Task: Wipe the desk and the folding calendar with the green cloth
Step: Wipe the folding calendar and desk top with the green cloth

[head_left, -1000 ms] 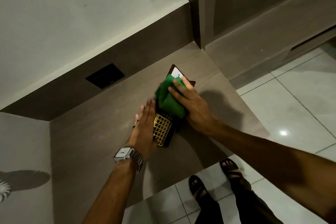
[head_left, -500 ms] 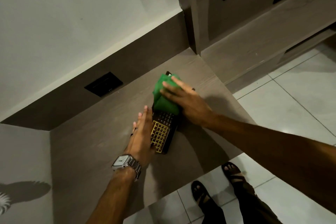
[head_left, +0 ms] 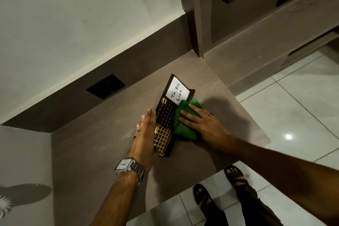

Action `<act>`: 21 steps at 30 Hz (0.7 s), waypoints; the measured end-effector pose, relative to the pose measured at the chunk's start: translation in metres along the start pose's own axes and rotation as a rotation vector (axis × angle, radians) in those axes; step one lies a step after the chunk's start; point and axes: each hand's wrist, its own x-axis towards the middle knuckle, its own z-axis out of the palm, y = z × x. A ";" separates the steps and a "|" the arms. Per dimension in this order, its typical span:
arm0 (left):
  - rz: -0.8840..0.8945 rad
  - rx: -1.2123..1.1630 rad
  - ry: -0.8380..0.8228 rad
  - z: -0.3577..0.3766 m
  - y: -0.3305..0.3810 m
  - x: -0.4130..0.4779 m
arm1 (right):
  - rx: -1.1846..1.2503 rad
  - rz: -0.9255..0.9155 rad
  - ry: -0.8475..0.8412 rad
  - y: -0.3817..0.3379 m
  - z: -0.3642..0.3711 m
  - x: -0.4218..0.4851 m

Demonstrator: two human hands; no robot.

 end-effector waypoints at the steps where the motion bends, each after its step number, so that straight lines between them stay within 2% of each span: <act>1: 0.017 0.026 0.003 0.001 0.000 0.001 | -0.016 0.012 0.015 0.008 -0.005 0.005; 4: 0.026 0.024 0.017 0.003 -0.001 0.002 | -0.073 0.212 0.015 0.020 -0.020 0.029; 6: 0.022 0.043 0.019 0.004 -0.001 0.003 | -0.055 0.261 0.028 0.005 -0.015 0.029; 7: 0.025 0.051 0.020 0.005 -0.002 0.003 | -0.056 0.222 0.052 -0.010 -0.008 0.021; 9: 0.039 0.031 0.035 0.005 -0.002 0.004 | -0.061 0.022 0.075 -0.047 0.012 -0.003; 12: 0.058 0.020 0.054 0.004 0.001 0.005 | -0.068 -0.251 -0.075 -0.083 0.041 -0.027; 15: 0.047 0.033 0.054 0.004 0.003 0.006 | -0.029 -0.373 -0.205 -0.076 0.044 -0.032; 16: 0.053 0.031 0.057 0.004 0.004 0.005 | -0.005 -0.367 -0.194 -0.071 0.037 -0.030; 18: 0.057 0.011 0.058 0.004 0.003 0.004 | 0.078 -0.252 0.017 -0.053 0.021 -0.021; 21: 0.070 0.024 0.061 0.005 -0.001 0.004 | 0.448 0.330 0.385 -0.018 -0.010 0.006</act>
